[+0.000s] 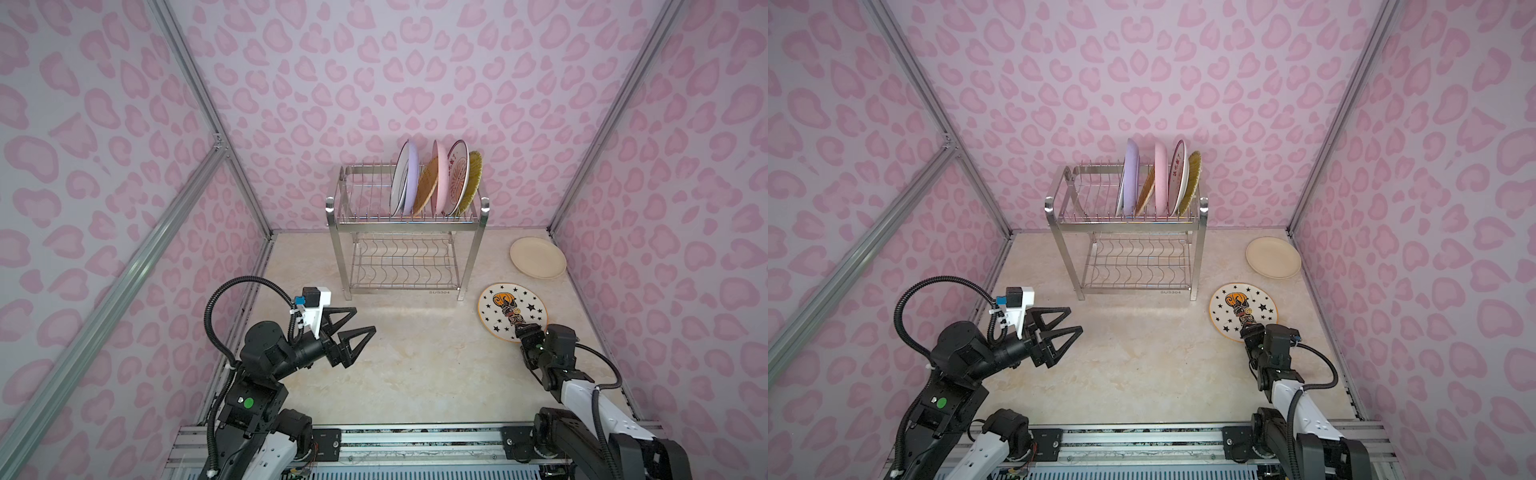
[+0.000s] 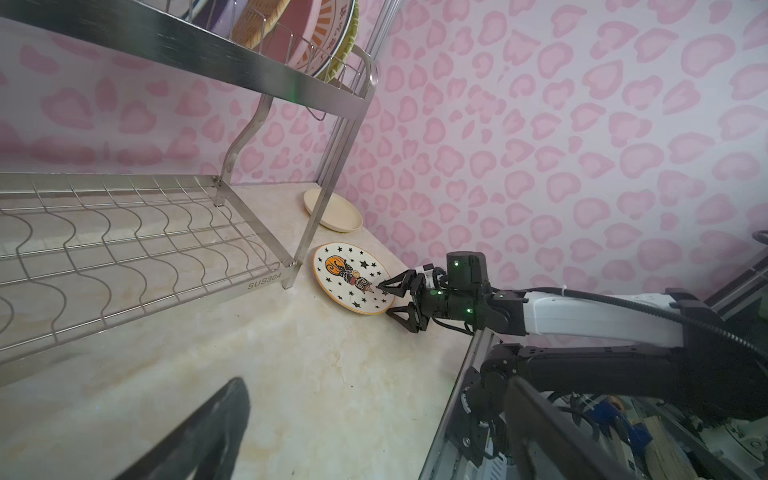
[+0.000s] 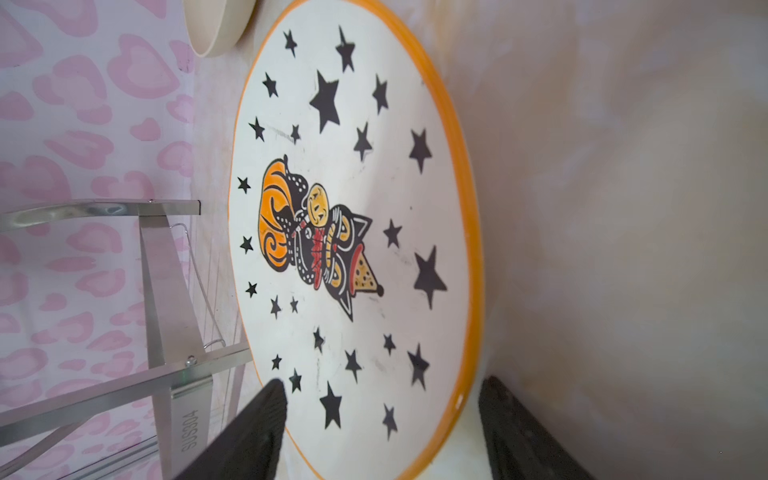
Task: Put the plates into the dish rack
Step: 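Release the white plate with the left gripper while the right grasps the star plate, then tilt the star-patterned plate up on edge with the right gripper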
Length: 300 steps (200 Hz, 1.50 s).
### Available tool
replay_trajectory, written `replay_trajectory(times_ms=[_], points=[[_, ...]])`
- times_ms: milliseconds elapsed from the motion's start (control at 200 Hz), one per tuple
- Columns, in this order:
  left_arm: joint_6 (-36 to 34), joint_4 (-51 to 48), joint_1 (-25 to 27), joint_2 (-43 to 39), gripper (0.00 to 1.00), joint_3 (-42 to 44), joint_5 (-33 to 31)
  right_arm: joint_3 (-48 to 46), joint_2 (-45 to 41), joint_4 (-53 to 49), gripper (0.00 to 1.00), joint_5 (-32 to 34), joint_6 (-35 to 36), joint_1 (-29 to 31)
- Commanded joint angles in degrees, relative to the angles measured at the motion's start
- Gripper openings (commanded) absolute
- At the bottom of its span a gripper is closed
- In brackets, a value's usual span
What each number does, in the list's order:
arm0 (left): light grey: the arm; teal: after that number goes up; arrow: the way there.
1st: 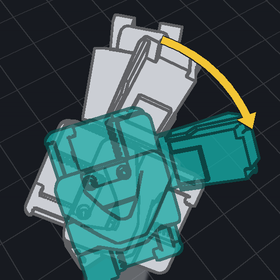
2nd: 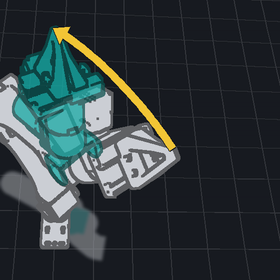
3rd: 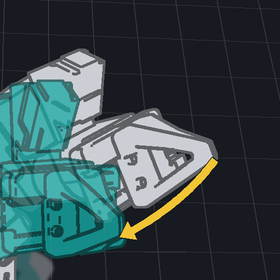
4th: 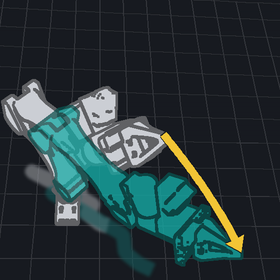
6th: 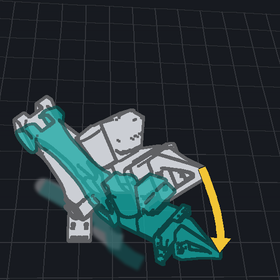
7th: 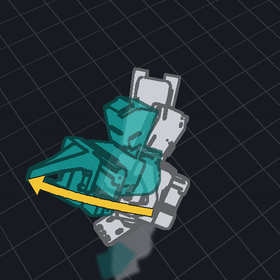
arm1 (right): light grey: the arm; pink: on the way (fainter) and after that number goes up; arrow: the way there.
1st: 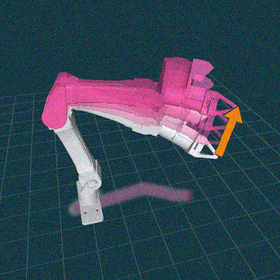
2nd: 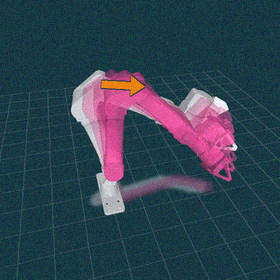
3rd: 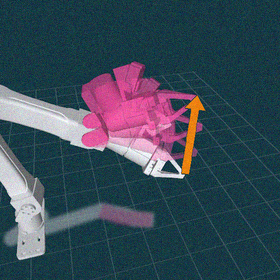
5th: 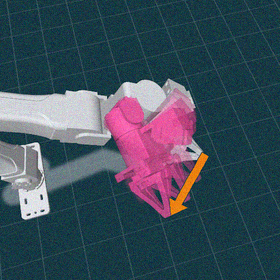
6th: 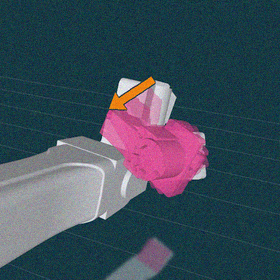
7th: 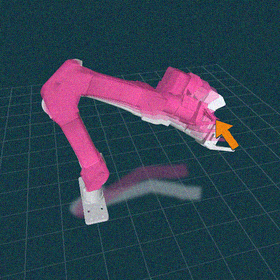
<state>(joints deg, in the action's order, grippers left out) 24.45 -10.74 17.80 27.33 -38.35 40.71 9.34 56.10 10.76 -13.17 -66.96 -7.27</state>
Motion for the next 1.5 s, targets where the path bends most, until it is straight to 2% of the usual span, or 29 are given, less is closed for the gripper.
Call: replay_trajectory(times_ms=[0,360,495,660,895,1085,1245,1495], points=[[-2.34,-0.04,-0.05,-0.69,0.97,0.53,1.07,-1.19,2.73,4.24,0.73,-0.05,-1.51,-0.03],[-3.59,-1.70,-0.05,-0.72,0.97,0.28,-0.84,-2.00,16.28,17.01,0.64,-3.10,-3.11,-0.55],[-4.22,-2.77,0.00,-1.03,0.97,0.20,-1.75,-1.58,23.56,23.14,0.56,-5.97,-2.92,-0.79],[-4.74,-3.38,-0.05,-1.23,0.97,0.03,-2.54,-3.11,34.61,37.40,0.40,-8.58,-5.00,-1.41],[-5.16,-4.05,-0.03,-1.49,0.97,-0.09,-3.49,-6.27,50.40,63.26,0.22,-11.11,-8.98,-3.13],[-5.12,-4.20,-0.04,-1.49,0.97,-0.06,-4.19,-6.59,61.65,78.50,0.07,-13.28,-12.93,-4.48],[-5.10,-4.20,0.02,-1.39,0.97,-0.05,-4.58,-6.26,61.68,78.44,0.00,-14.87,-12.34,-5.52],[-5.10,-4.38,-0.05,-0.85,0.97,-0.06,-5.28,-8.45,58.36,78.47,0.00,-14.62,-11.51,-7.78]])
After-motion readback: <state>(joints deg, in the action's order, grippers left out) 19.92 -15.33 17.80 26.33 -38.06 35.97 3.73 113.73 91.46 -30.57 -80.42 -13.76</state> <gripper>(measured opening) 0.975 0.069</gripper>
